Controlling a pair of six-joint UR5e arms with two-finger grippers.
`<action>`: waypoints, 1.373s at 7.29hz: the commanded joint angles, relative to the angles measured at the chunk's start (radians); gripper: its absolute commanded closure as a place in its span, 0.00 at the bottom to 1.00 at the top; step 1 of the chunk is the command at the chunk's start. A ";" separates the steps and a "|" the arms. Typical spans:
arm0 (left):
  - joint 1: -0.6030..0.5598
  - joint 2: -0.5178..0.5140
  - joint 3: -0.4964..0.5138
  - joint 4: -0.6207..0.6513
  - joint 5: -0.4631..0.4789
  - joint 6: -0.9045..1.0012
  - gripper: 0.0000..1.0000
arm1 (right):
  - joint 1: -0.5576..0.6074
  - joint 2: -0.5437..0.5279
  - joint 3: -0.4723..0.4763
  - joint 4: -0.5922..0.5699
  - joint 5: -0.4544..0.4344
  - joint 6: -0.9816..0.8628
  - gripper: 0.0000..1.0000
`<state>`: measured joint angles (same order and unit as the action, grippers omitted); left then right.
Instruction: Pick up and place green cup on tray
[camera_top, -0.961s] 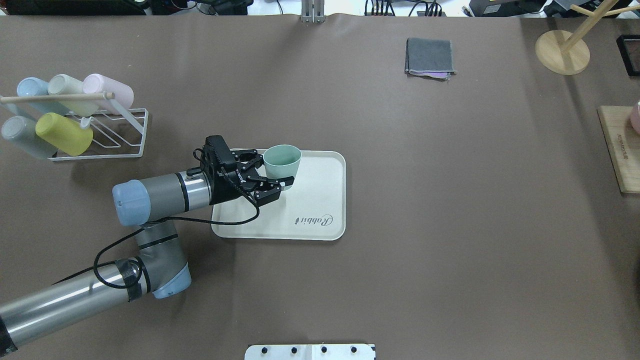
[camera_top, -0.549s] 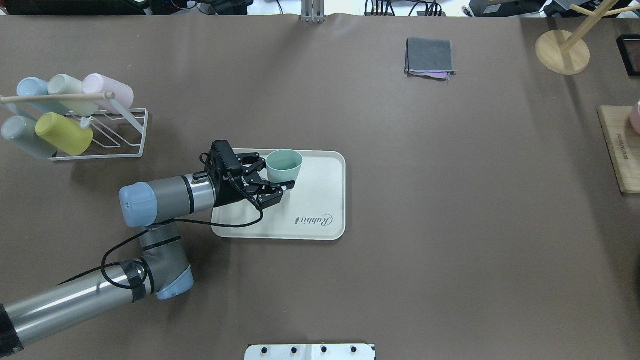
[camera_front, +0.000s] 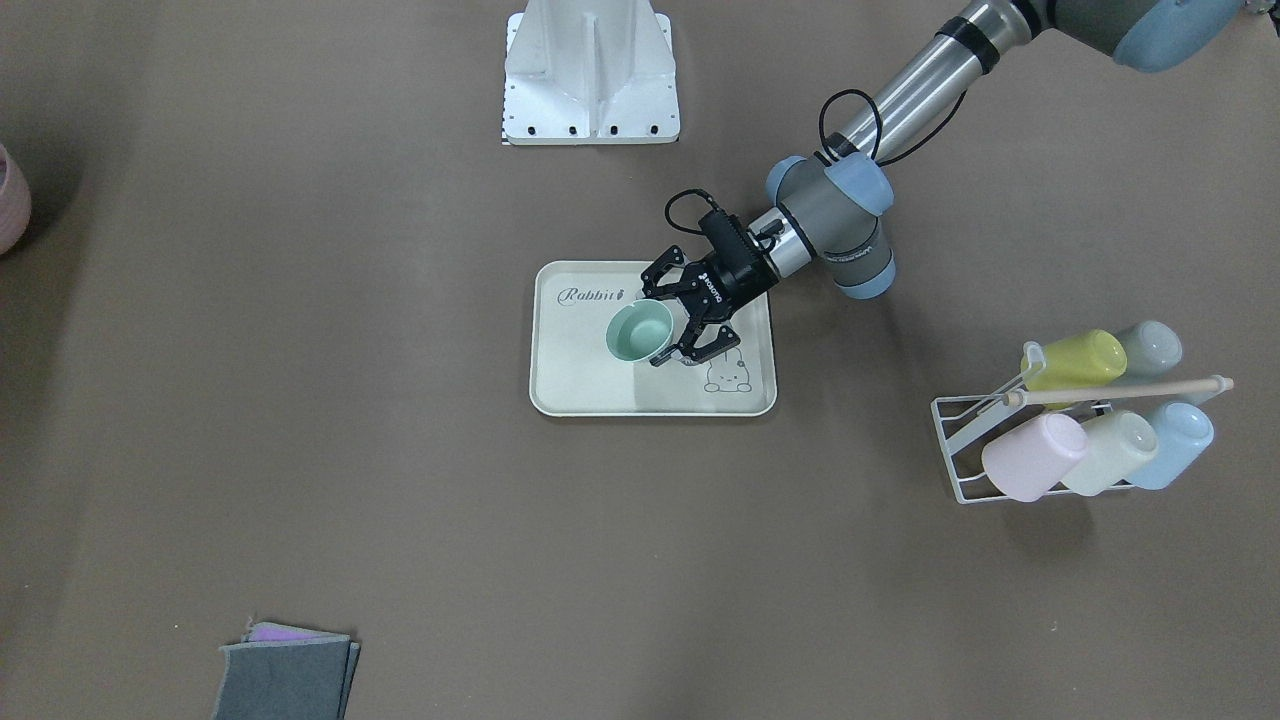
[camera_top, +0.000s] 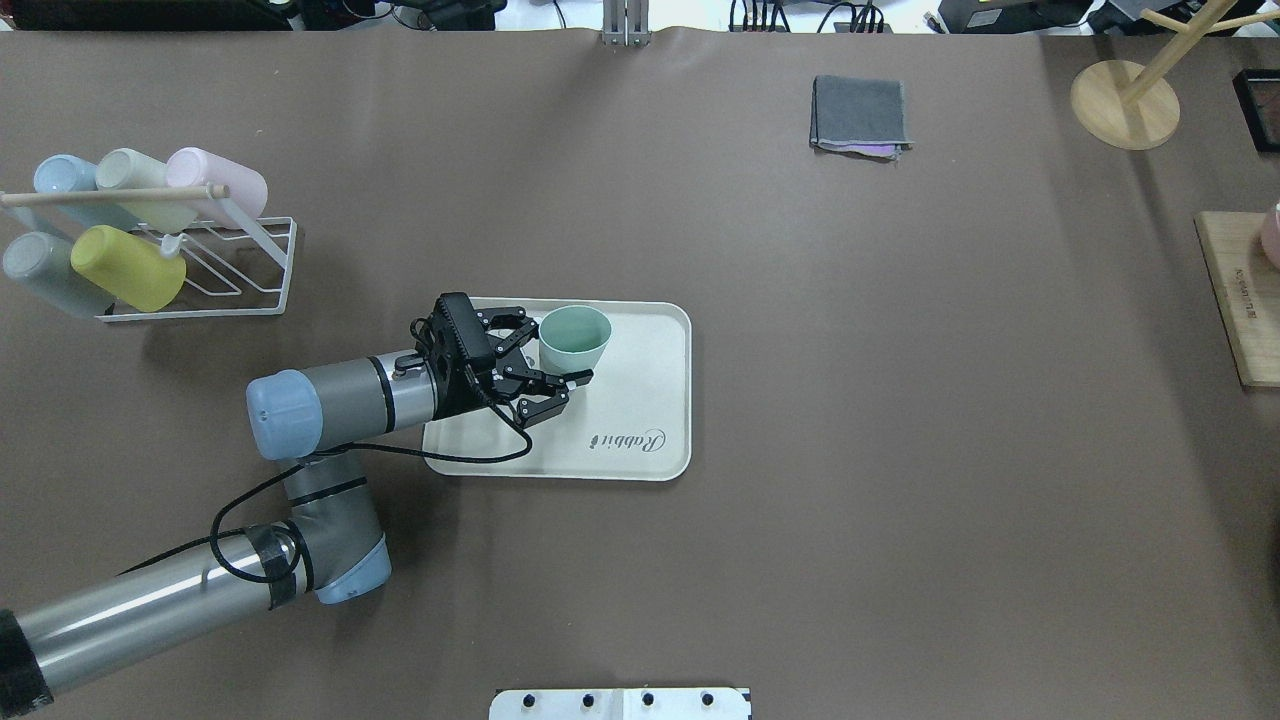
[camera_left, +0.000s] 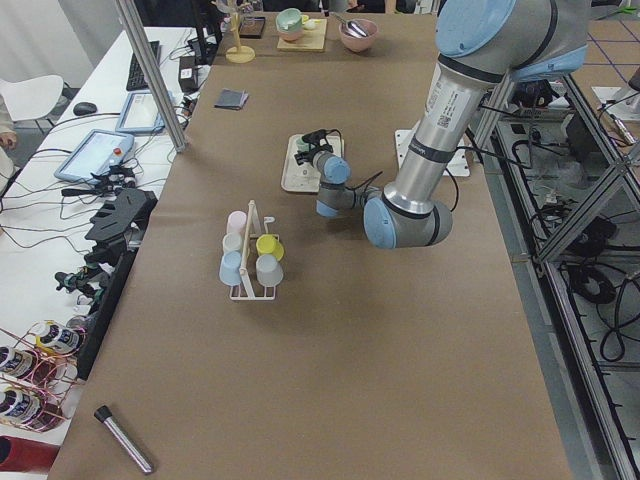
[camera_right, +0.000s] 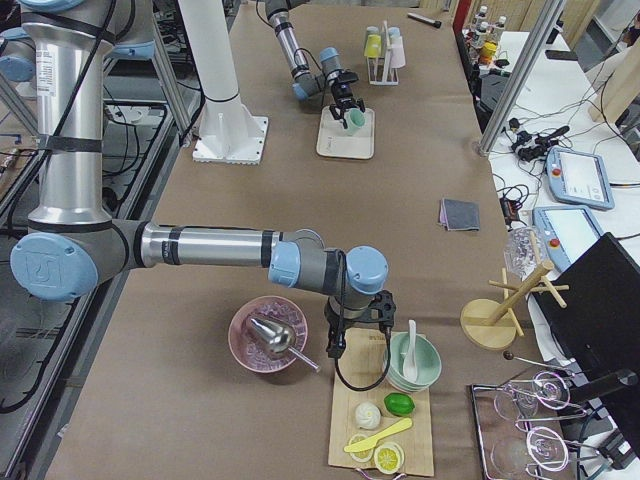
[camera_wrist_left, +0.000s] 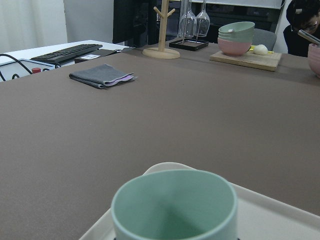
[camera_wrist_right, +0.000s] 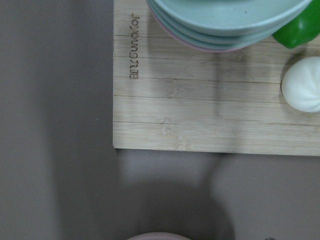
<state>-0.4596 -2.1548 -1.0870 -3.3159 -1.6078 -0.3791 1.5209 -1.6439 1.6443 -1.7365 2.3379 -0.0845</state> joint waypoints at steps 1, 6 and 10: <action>0.001 -0.001 -0.005 -0.001 0.002 0.000 0.03 | 0.001 0.003 0.000 0.000 0.000 0.000 0.00; -0.008 0.094 -0.190 -0.025 0.000 -0.010 0.02 | 0.005 0.007 -0.001 0.000 0.000 0.000 0.00; -0.201 0.066 -0.517 0.657 0.002 0.005 0.02 | 0.021 0.004 0.011 0.000 -0.034 -0.001 0.00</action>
<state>-0.5762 -2.0717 -1.4708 -3.0160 -1.6068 -0.3903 1.5344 -1.6345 1.6477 -1.7365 2.3243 -0.0854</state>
